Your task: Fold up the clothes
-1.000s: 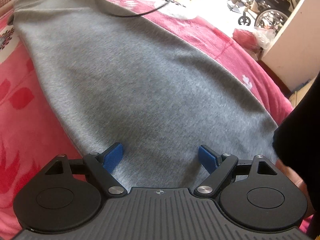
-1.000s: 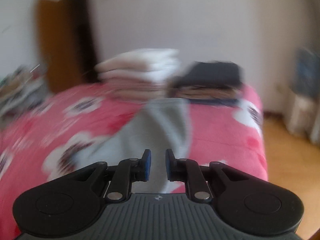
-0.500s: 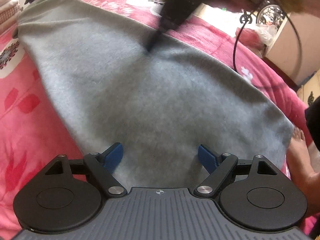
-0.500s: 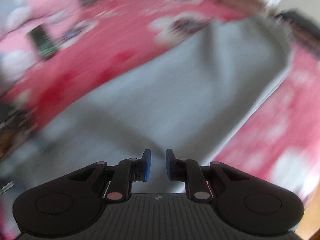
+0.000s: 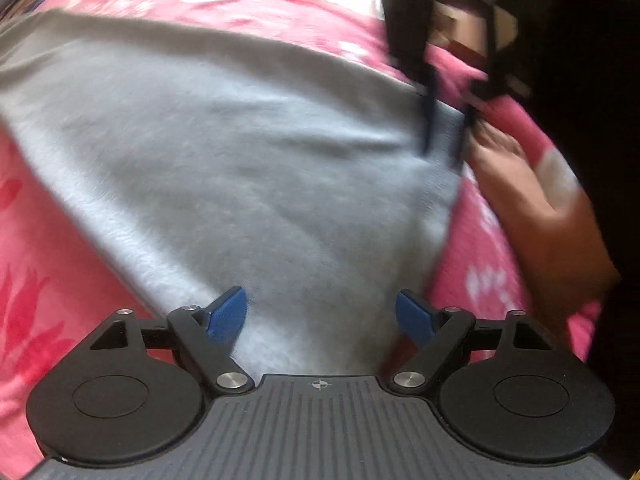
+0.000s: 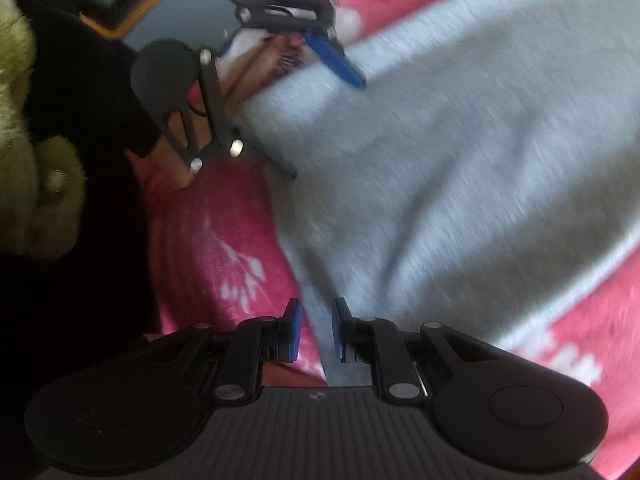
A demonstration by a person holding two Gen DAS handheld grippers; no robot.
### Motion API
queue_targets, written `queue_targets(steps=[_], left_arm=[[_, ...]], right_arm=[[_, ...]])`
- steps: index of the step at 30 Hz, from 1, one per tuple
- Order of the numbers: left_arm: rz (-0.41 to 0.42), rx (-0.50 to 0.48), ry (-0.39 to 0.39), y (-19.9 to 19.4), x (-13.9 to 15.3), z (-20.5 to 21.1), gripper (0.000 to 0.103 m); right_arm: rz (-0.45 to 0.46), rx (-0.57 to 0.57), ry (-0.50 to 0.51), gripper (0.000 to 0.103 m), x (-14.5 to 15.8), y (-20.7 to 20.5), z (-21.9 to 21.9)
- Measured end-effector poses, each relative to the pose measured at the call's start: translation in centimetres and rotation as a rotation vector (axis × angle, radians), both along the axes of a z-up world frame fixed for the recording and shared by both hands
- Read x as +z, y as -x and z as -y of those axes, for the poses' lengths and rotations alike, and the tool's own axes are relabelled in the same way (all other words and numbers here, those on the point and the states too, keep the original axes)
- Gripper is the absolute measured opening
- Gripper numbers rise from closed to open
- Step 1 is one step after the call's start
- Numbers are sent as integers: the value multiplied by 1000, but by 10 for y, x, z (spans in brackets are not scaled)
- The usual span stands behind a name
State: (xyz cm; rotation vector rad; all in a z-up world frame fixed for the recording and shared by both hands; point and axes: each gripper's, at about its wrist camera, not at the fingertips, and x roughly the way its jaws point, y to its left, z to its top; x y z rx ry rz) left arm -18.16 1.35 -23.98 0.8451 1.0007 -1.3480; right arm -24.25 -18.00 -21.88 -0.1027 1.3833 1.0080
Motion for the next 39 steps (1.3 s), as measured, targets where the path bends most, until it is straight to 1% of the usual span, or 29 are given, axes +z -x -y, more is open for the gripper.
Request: queue_targets(steps=[1, 3, 6, 9, 11, 12, 15, 18, 20, 21, 24, 26, 28, 31, 33, 35, 36, 38, 39], left_arm=[[0, -12, 0, 0, 4, -1, 82], [3, 7, 5, -9, 12, -1, 82], [24, 79, 30, -32, 27, 7, 82], [83, 156, 93, -61, 40, 21, 83], [127, 225, 143, -87, 45, 32, 83], [136, 264, 159, -100, 47, 39, 83], [139, 382, 172, -144, 46, 54, 83], [220, 482, 151, -186, 53, 70, 83], [271, 541, 139, -213, 64, 79, 83], [300, 563, 123, -224, 73, 82, 83], [389, 627, 76, -256, 99, 94, 82], [447, 669, 43, -277, 116, 101, 82], [480, 707, -13, -293, 138, 107, 81], [530, 752, -75, -313, 179, 111, 81], [592, 768, -95, -321, 208, 112, 82], [640, 769, -88, -333, 232, 115, 82], [648, 771, -74, -340, 236, 116, 82], [664, 775, -46, -355, 244, 118, 83], [660, 782, -38, -361, 240, 120, 83]], right_arm=[[17, -15, -14, 17, 5, -6, 2], [62, -73, -41, 17, 17, -26, 11], [117, -183, -58, 18, 30, -60, 34], [165, -329, -84, 23, 40, -96, 63], [193, -442, -126, 24, 45, -118, 88], [205, -500, -147, 26, 47, -130, 100], [243, -684, -204, 27, 53, -166, 137], [293, -844, -263, 28, 59, -194, 175], [327, -912, -280, 28, 58, -211, 201], [348, -931, -281, 28, 60, -216, 211], [416, -950, -270, 28, 80, -227, 243], [440, -956, -251, 28, 94, -235, 255], [461, -957, -240, 28, 111, -243, 270], [523, -926, -228, 28, 156, -256, 286], [566, -906, -220, 28, 187, -266, 296], [607, -892, -213, 28, 212, -279, 306], [625, -884, -203, 28, 220, -286, 308], [655, -875, -172, 28, 227, -303, 311], [664, -877, -148, 28, 223, -313, 312]])
